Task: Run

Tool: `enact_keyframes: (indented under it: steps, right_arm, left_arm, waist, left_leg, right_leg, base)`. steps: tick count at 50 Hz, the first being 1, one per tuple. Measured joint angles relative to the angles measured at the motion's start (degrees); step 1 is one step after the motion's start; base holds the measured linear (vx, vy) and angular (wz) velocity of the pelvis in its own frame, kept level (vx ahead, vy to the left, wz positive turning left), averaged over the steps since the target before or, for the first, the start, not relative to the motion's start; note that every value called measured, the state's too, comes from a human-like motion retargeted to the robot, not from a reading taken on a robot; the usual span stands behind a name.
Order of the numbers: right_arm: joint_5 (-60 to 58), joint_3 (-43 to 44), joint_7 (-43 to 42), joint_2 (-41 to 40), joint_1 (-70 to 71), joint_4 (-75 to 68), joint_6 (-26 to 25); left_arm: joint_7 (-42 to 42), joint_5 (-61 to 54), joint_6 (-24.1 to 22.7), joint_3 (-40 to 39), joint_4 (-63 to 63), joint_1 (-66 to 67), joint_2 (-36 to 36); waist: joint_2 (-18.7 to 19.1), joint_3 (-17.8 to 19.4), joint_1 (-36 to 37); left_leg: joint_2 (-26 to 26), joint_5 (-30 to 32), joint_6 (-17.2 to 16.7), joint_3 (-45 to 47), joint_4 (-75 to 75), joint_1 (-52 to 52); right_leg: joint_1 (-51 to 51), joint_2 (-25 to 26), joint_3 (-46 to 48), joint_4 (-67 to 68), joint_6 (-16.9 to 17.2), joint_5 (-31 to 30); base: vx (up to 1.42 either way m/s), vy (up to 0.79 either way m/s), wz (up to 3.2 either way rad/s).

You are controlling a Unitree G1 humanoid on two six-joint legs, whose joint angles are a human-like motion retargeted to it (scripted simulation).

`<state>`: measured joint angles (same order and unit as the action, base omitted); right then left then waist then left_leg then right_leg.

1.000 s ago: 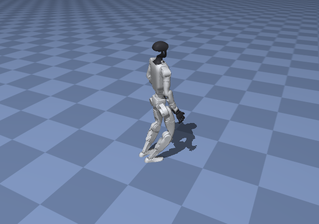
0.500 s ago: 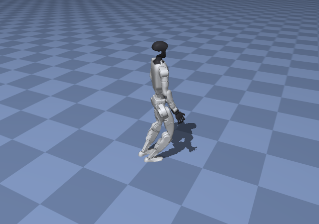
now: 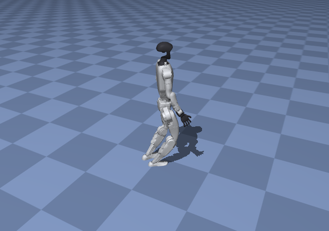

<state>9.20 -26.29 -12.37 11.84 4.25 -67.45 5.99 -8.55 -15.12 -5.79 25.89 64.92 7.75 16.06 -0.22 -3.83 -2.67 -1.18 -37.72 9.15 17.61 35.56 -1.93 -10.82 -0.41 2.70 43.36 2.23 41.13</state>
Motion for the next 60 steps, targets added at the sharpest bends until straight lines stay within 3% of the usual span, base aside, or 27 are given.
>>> enact_keyframes:
  steps: [22, 32, 35, 39, 42, 45, 49, 53, 55, 60]
  right_arm:
    - [-1.6, -0.3, 2.0, -1.8, 1.7, 1.6, -0.4]
    - [-4.3, -1.9, 3.2, -1.3, 1.0, 5.5, 0.4]
    - [-5.6, -3.0, 2.9, 2.5, -1.5, 6.2, 1.0]
    - [-7.5, -4.3, 2.3, 11.6, -5.2, 11.5, 2.9]
    - [-7.6, -3.3, 3.0, 18.2, -7.5, 25.4, 3.9]
    - [-6.8, -1.6, 3.7, 24.2, -11.2, 40.9, 5.4]
    - [-6.0, 1.0, 4.4, 29.6, -14.7, 58.0, 7.6]
    - [-6.5, 2.0, 4.6, 32.4, -15.4, 69.4, 9.5]
    - [-7.3, 1.8, 4.7, 32.7, -15.1, 73.2, 10.0]
    - [-11.5, 2.1, 4.7, 31.8, -12.9, 76.5, 8.0]
  left_arm:
    - [2.4, 0.3, 0.1, -0.2, 1.3, 1.2, 0.7]
    - [4.1, 0.9, -0.6, 0.1, -0.8, 2.9, 2.3]
    - [4.8, 0.4, -1.2, -0.2, -3.1, 3.1, 3.2]
    - [5.8, -0.6, -2.7, -0.6, -12.7, -1.1, 4.8]
    - [6.5, -1.6, -3.4, -1.2, -25.9, 1.3, 8.7]
    - [6.9, -2.1, -5.2, -2.3, -40.9, 5.3, 12.9]
    - [5.2, -2.9, -7.5, -3.2, -56.7, 8.2, 16.4]
    - [2.9, -3.6, -8.9, -2.4, -66.5, 7.6, 17.9]
    - [2.5, -3.3, -9.1, -1.4, -68.9, 6.4, 18.3]
    - [1.8, -2.7, -7.4, 0.5, -67.5, -0.8, 18.2]
  waist:
    - [-0.7, 2.0, -0.3]
    - [-0.8, 3.9, -1.0]
    - [-0.9, 5.3, -1.4]
    - [1.0, 6.8, -0.8]
    - [5.0, 5.7, 1.0]
    - [5.9, 4.1, 1.9]
    - [5.4, 2.4, 0.9]
    - [5.2, 1.7, -1.3]
    - [5.1, 1.9, -2.4]
    - [2.3, 3.8, -6.2]
  left_leg:
    - [0.8, -0.2, 1.1, 0.9, 3.0, 1.1]
    - [2.8, -2.0, 1.6, 0.9, 11.5, -1.9]
    - [4.4, -2.3, 1.8, 0.2, 17.5, -4.5]
    - [5.5, -0.9, -1.5, -6.7, 29.4, -12.3]
    - [5.3, -4.7, -4.0, -12.4, 35.1, -19.8]
    - [5.0, -2.3, -4.9, -12.9, 34.3, -22.4]
    - [1.1, 3.0, -5.8, -13.1, 25.7, -21.8]
    - [-2.1, 3.6, -4.7, -13.0, 20.6, -20.1]
    - [-2.8, -0.1, -3.9, -12.6, 21.9, -19.9]
    - [-6.4, -11.6, -2.1, -11.2, 27.6, -21.6]
  right_leg:
    - [0.5, 1.3, -2.5, 1.5, 0.6, 0.6]
    - [-1.4, 2.6, -3.5, 6.3, -0.2, 2.9]
    - [-2.5, 3.7, -4.0, 8.5, -1.0, 4.0]
    - [-4.3, 8.4, -5.5, 10.7, -2.4, 4.0]
    - [-6.3, 13.7, -7.0, 8.1, -4.0, 1.7]
    - [-6.4, 14.7, -9.0, 4.1, -4.4, -2.1]
    - [-9.0, 11.9, -9.1, 5.2, -2.4, -10.0]
    - [-14.6, 6.5, -4.6, 16.2, -3.4, -13.9]
    - [-17.0, 3.4, -2.2, 23.2, -5.2, -12.7]
    - [-21.5, -1.6, -2.5, 35.8, -4.0, -2.8]
  base:
    - [0.00, -0.01, -0.10]
    - [-0.01, -0.04, -0.10]
    - [0.00, -0.07, -0.26]
    - [-0.01, -0.05, -0.74]
    - [0.03, 0.02, -0.99]
    - [0.06, 0.04, -0.68]
    - [0.04, 0.06, -0.51]
    - [0.00, 0.06, -0.49]
    - [-0.03, 0.05, -0.46]
    - [0.00, 0.01, 0.00]
